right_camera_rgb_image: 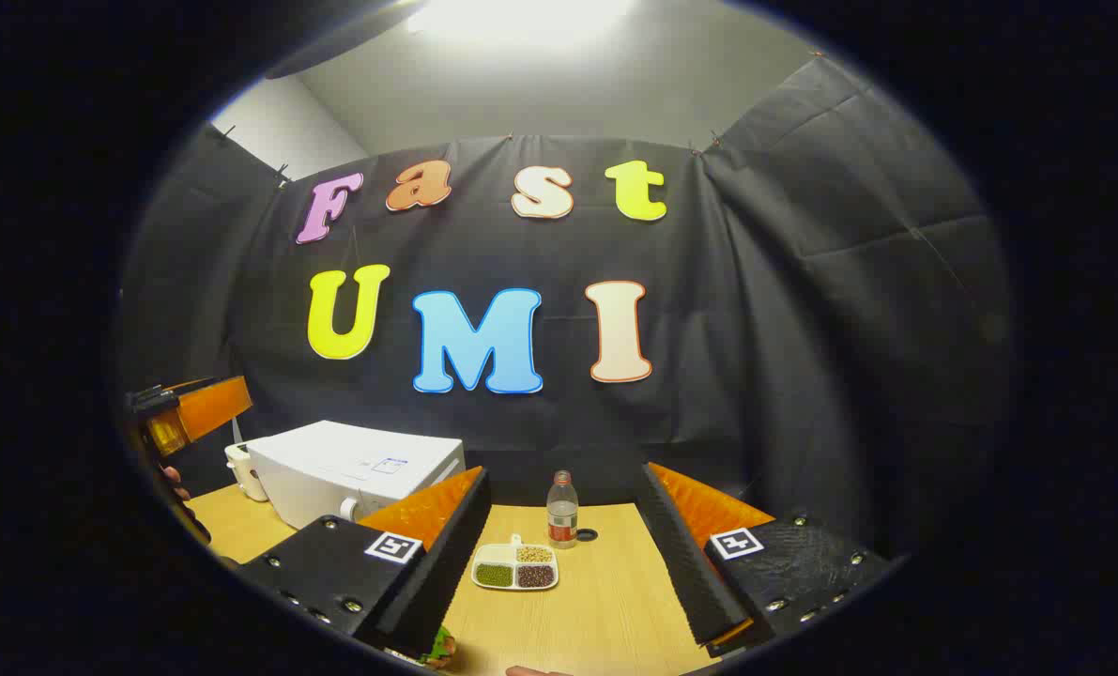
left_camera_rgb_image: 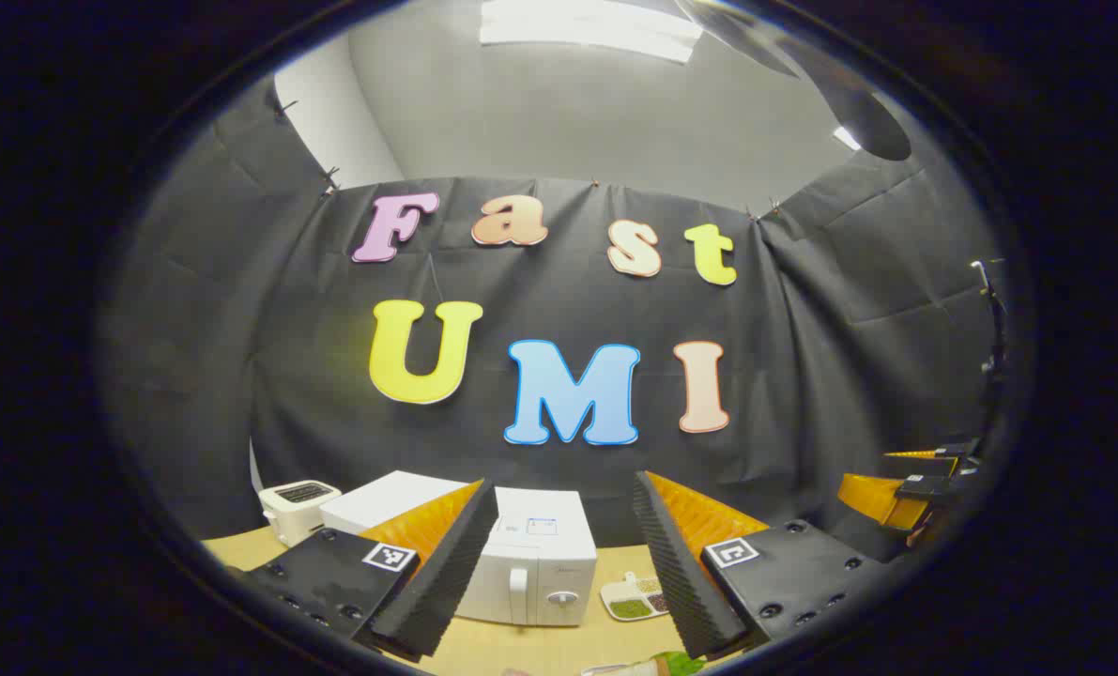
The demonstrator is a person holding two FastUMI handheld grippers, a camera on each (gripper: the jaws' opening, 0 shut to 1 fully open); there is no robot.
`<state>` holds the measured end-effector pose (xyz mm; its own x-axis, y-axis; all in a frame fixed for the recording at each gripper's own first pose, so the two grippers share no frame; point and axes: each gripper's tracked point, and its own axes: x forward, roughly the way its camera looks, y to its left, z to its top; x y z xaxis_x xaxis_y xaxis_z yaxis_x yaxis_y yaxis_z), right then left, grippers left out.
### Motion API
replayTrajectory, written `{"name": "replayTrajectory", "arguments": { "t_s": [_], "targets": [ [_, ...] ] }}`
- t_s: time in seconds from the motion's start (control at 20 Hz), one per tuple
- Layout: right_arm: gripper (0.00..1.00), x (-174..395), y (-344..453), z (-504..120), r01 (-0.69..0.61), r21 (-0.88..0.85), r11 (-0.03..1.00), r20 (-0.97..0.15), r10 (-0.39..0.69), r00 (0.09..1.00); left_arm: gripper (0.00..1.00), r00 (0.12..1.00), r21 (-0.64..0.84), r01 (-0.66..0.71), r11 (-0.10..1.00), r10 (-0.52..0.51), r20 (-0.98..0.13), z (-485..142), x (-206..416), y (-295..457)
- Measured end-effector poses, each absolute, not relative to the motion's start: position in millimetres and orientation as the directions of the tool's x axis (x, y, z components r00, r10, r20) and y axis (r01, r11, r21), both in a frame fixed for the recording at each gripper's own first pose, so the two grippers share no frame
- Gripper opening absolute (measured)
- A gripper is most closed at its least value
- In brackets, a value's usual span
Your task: Open the microwave oven with the left hand, put the food in, and close the microwave oven.
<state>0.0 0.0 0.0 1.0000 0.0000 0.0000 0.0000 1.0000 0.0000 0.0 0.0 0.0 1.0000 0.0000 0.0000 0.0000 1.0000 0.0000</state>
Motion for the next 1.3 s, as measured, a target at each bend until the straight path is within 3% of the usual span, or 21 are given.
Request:
{"name": "replayTrajectory", "arguments": {
  "t_s": [0.4, 0.85, 1.05, 1.3],
  "targets": [
    [0.96, 9, -11, -10, -0.041, 0.047, 0.998, -0.026, 0.043, 0.999, 0.97, 0.995, 0.048, -0.100, 0.994, 0.099, 0.006, 1, -2, 0],
    [0.95, 10, 16, 9, 0.066, 0.036, 0.997, 0.019, -0.067, 0.998, 0.97, 0.999, 0.053, -0.027, 0.998, 0.028, -0.017, -10, 12, 40],
    [0.96, 9, 33, 11, 0.119, 0.028, 0.993, 0.026, -0.120, 0.992, 0.97, 0.997, 0.023, 0.043, 0.999, -0.041, -0.060, -39, 28, 55],
    [0.96, 10, 41, 18, 0.142, 0.023, 0.990, 0.037, -0.143, 0.989, 0.96, 0.990, 0.038, 0.053, 0.998, -0.048, -0.132, -98, 50, 70]
  ]
}}
